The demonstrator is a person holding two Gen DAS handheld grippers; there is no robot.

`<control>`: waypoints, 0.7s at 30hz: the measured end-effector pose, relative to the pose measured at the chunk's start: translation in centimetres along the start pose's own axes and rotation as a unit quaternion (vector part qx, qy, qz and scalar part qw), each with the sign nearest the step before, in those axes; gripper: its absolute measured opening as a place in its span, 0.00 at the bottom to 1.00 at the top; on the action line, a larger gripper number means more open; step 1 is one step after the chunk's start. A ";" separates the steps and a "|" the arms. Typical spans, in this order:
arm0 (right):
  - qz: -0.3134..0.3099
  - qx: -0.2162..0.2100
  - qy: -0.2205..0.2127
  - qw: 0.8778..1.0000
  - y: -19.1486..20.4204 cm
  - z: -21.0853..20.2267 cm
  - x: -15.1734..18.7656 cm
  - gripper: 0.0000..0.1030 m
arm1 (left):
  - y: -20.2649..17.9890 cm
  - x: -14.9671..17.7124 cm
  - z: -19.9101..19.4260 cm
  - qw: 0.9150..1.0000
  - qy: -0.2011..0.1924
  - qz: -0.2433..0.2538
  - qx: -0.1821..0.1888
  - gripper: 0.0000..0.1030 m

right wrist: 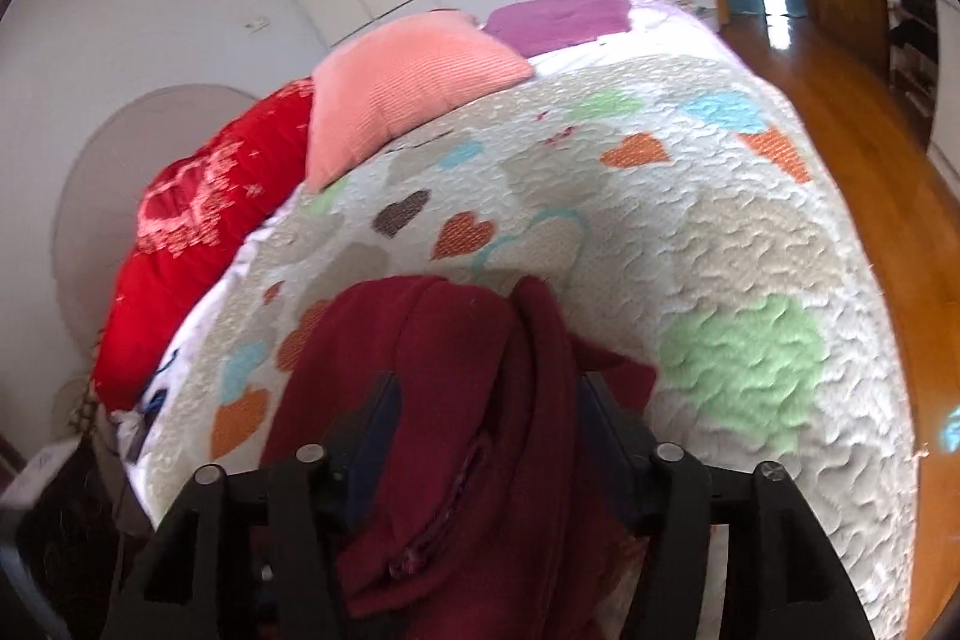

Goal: Fold small clothes

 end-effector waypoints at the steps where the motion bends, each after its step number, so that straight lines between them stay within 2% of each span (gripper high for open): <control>1: -0.004 -0.010 0.010 1.000 0.6 0.2 0.5 0.57 | 0.0 0.1 -0.3 1.000 -0.003 0.001 0.000 0.21; 8: -0.002 -0.046 0.066 0.997 2.8 3.3 2.6 0.57 | -0.4 0.2 -1.4 1.000 -0.009 0.004 -0.002 0.21; 9: 0.003 -0.047 0.070 0.996 3.0 3.9 2.6 0.53 | -0.5 0.3 -1.4 1.000 -0.007 0.003 -0.003 0.21; 10: 0.007 -0.046 0.068 0.997 3.0 4.1 2.5 0.45 | -0.6 0.3 -1.4 1.000 -0.007 0.002 -0.003 0.21; 11: 0.008 -0.045 0.058 0.997 3.1 4.1 2.1 0.27 | -0.8 0.0 -1.3 1.000 -0.010 0.001 0.000 0.21; 13: -0.003 -0.038 0.039 0.998 3.1 3.4 1.5 0.23 | -1.3 -0.4 -1.2 1.000 -0.012 0.004 0.009 0.21; 17: -0.069 0.023 -0.011 0.997 3.2 1.0 0.6 0.20 | -2.9 -1.1 0.5 1.000 -0.007 0.020 0.021 0.22; 21: -0.065 0.061 0.012 0.996 0.5 2.9 0.7 0.20 | -2.1 -0.2 2.1 0.999 0.026 -0.010 0.034 0.22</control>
Point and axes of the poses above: each gripper's, at about its wrist camera, not at the fingertips, and z roughly the way its jaws point, y to its left, x to its underside, the point moved 4 cm from there along z, roughly the way its jaws point, and after that the axes turned 14 degrees about x, right-handed, at the moved point
